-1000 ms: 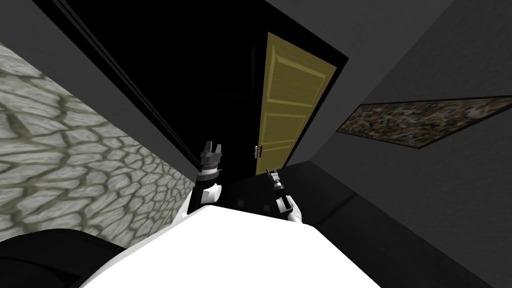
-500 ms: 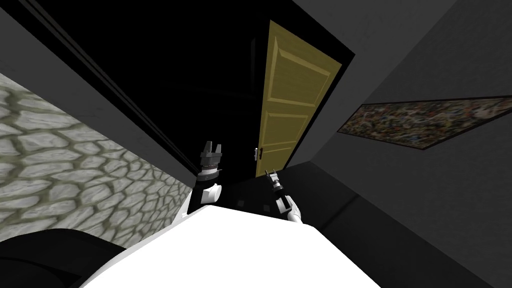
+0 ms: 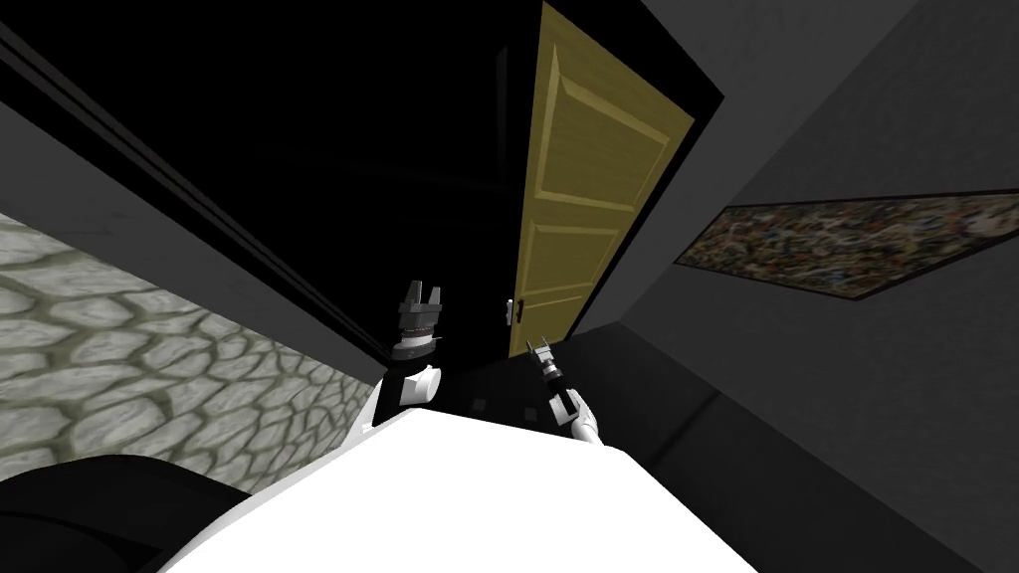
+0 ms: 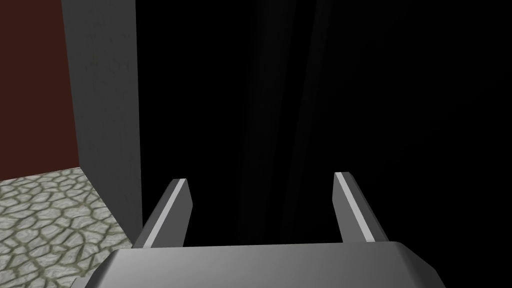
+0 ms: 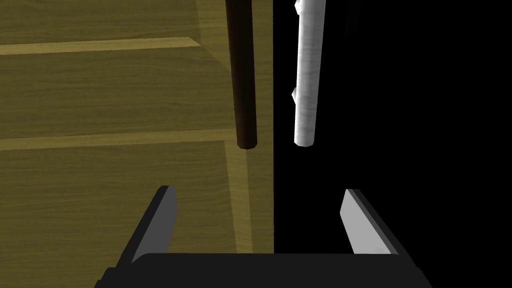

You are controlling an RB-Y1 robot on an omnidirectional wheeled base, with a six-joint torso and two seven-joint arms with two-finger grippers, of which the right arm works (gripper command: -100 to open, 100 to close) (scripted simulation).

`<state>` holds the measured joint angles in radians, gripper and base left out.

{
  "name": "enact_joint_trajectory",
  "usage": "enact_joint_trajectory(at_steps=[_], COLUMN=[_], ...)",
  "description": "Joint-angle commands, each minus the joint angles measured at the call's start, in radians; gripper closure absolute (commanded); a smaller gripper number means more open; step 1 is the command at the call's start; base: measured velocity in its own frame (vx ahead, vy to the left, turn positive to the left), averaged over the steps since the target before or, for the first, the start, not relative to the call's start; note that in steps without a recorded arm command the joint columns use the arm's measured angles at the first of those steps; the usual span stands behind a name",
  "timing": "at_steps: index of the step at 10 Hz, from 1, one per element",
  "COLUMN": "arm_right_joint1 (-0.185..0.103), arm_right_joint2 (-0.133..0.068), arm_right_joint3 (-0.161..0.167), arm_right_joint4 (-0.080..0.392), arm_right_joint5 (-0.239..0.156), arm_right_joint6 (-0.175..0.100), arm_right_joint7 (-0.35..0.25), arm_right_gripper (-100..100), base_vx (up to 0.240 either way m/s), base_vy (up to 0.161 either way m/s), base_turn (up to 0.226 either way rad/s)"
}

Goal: Pull the door open

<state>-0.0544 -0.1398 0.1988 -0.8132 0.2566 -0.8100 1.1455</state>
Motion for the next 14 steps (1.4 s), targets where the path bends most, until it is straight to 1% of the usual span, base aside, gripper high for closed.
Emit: enact_joint_trajectory(at_steps=[1, 3, 5, 6, 7, 9, 11, 14], arm_right_joint1=[-0.012, -0.027, -0.036, -0.034, -0.03, -0.026, -0.018, 0.005], arm_right_joint2=[0.0, 0.0, 0.001, 0.001, -0.003, -0.005, -0.011, -0.026], arm_right_joint3=[0.004, 0.009, 0.011, 0.01, 0.003, -0.003, -0.017, -0.056], arm_right_joint4=[0.031, 0.065, 0.083, 0.078, 0.082, 0.085, 0.091, 0.108], arm_right_joint5=[0.005, 0.009, 0.012, 0.011, 0.009, 0.008, 0.004, -0.006], arm_right_joint6=[-0.011, -0.021, -0.026, -0.025, -0.024, -0.023, -0.021, -0.015], arm_right_joint7=[0.033, 0.064, 0.082, 0.075, 0.08, 0.082, 0.087, 0.103], arm_right_gripper=[-100, -100, -100, -100, -100, -100, -100, -100], base_vx=[0.155, 0.183, 0.194, 0.086, -0.084, -0.161, -0.179, -0.194], base_vy=[0.038, 0.048, 0.063, 0.025, -0.039, -0.029, -0.052, -0.038], base_turn=[-0.036, -0.031, -0.027, -0.005, 0.038, 0.023, 0.034, 0.045])
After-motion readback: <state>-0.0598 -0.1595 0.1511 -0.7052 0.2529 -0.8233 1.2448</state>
